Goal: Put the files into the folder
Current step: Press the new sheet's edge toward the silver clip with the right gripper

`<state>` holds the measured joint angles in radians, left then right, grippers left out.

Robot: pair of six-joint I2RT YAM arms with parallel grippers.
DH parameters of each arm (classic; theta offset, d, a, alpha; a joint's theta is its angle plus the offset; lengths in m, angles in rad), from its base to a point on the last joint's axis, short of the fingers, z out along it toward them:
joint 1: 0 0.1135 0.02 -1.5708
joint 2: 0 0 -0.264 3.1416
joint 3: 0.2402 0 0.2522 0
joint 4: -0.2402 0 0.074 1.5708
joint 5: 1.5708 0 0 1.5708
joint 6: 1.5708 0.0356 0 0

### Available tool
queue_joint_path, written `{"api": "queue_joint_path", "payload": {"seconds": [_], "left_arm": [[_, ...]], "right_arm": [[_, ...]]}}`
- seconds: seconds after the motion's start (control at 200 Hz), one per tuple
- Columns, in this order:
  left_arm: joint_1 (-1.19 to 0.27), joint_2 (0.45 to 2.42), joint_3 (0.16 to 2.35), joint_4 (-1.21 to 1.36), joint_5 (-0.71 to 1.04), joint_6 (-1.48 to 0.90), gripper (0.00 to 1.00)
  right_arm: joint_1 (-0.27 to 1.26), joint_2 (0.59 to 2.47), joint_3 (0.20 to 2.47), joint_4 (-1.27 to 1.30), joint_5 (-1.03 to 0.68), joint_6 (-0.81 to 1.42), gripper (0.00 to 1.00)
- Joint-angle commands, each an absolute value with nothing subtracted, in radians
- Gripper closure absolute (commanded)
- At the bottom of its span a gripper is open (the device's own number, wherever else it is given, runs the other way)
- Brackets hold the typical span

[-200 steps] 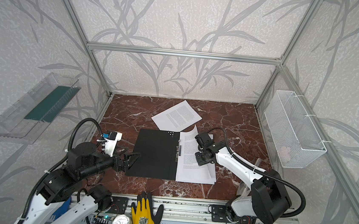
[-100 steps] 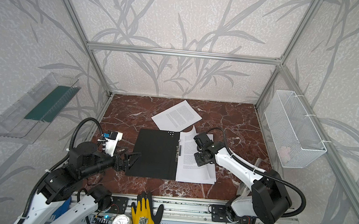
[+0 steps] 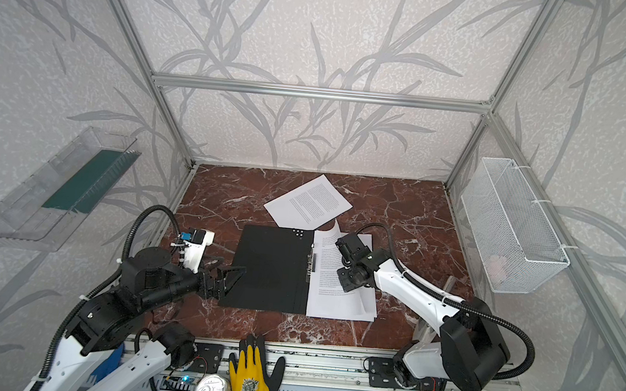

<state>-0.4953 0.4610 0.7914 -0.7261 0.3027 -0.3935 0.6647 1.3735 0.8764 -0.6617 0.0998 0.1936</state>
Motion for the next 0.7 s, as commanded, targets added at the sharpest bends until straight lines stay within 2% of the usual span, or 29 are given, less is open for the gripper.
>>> {"api": "queue_joint_path", "payload": {"seconds": [0.0,0.415,0.545,0.695], "left_arm": [[-0.497,0.465,0.785,-0.733,0.287,-0.374,0.01],[-0.497,0.465,0.785,-0.733,0.287,-0.374,0.01],[-0.497,0.463,0.785,-0.732,0.287,-0.374,0.01],[-0.497,0.464,0.785,-0.733,0.287,-0.374,0.01]], "right_arm": [[0.676,1.361,0.871,-0.690,0.120,0.204,1.00],[0.678,1.364,0.873,-0.695,0.126,0.209,1.00],[0.678,1.367,0.873,-0.695,0.125,0.210,0.96],[0.678,1.365,0.873,-0.695,0.135,0.214,0.85]]}}
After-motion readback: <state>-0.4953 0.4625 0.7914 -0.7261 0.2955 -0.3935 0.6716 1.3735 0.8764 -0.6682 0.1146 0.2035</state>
